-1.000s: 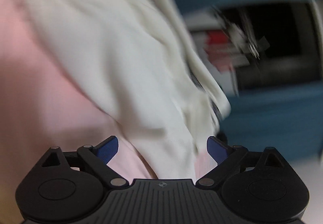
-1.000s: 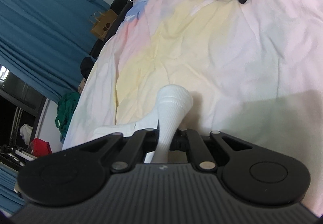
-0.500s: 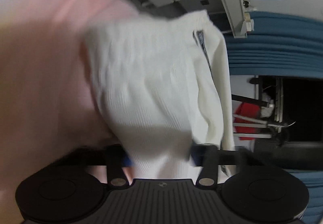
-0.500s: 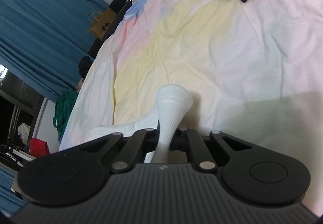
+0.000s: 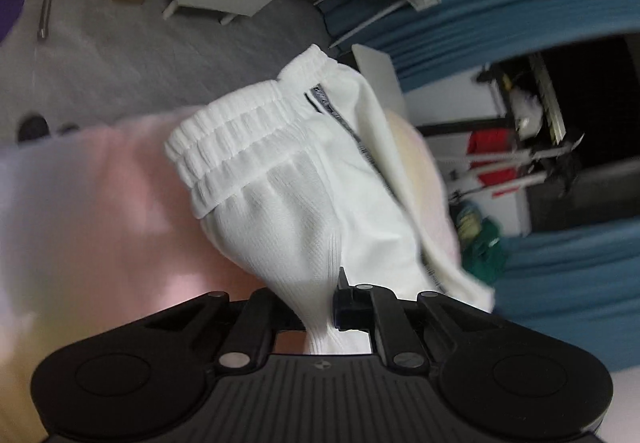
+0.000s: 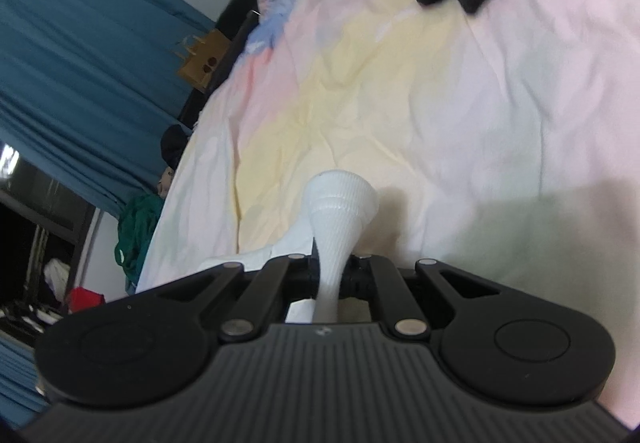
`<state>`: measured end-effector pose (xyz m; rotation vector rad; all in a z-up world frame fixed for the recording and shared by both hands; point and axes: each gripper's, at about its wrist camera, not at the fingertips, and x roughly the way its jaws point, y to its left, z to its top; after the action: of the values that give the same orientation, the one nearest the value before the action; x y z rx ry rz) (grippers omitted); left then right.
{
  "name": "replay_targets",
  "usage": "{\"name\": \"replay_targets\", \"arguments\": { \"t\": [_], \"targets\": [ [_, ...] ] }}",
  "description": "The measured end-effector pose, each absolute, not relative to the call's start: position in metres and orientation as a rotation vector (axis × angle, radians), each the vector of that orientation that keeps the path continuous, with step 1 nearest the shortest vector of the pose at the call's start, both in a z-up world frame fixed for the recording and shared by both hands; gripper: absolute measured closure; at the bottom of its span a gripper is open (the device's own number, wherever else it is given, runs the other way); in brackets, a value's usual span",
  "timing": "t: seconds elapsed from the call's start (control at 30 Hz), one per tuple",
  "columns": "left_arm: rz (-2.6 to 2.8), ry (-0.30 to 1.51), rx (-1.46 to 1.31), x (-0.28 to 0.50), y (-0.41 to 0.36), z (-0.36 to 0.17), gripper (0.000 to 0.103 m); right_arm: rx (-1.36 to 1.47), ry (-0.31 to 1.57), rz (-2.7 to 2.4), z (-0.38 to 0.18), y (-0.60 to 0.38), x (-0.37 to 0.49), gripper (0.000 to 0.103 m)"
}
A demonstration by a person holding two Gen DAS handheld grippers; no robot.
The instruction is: Fold clothes
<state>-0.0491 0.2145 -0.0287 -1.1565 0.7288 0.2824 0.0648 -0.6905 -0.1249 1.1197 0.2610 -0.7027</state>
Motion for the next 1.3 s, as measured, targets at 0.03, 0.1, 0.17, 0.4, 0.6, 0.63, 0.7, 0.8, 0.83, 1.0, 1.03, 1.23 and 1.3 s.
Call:
{"name": "replay_targets", "arguments": {
  "t": [0.03,0.1,0.17,0.4,0.6,0.63,0.7,0.8,0.83,1.0,1.03,1.23,1.3],
  "targets": [
    [0.293,0.749,-1.145,-0.051,0.215,-0.029,0.094,1.102,0.252,-0.707,-0.120,-0.688,0.061,0.097],
    [0.309,0.782,-1.133,-0.052,0.217,-0.032,0.094,1.077,0.240,-0.725,-0.111,-0.684,0.055,0.097],
    [0.326,0.819,-1.095,-0.047,0.222,-0.040,0.093,1.062,0.234,-0.751,-0.105,-0.681,0.048,0.097],
    [0.352,0.926,-0.960,-0.021,0.219,-0.065,0.090,1.123,0.444,-0.833,-0.137,-0.689,0.051,0.097],
    [0.329,0.946,-0.853,-0.024,0.214,-0.055,0.069,1.066,0.476,-0.830,-0.132,-0.687,0.058,0.095],
    [0.326,0.948,-0.829,-0.025,0.213,-0.052,0.059,1.058,0.478,-0.833,-0.130,-0.686,0.059,0.095],
    [0.317,0.946,-0.761,-0.031,0.211,-0.046,0.046,1.025,0.485,-0.842,-0.124,-0.685,0.061,0.089],
    [0.347,0.922,-0.589,-0.038,0.196,-0.026,0.029,0.931,0.477,-0.875,-0.109,-0.680,0.064,0.055],
    [0.362,0.906,-0.525,-0.041,0.190,-0.018,0.023,0.886,0.462,-0.892,-0.103,-0.677,0.064,0.047],
    [0.371,0.741,-0.293,-0.058,0.152,0.027,0.015,0.705,0.388,-0.814,-0.065,-0.646,0.067,0.030],
    [0.369,0.706,-0.266,-0.060,0.143,0.034,0.014,0.674,0.381,-0.777,-0.058,-0.639,0.069,0.030],
    [0.246,0.594,-0.237,-0.055,0.086,0.059,0.014,0.484,0.334,-0.557,-0.014,-0.593,0.077,0.030],
    [0.194,0.583,-0.219,-0.048,0.065,0.062,0.014,0.479,0.325,-0.457,-0.005,-0.574,0.075,0.030]
  ]
}}
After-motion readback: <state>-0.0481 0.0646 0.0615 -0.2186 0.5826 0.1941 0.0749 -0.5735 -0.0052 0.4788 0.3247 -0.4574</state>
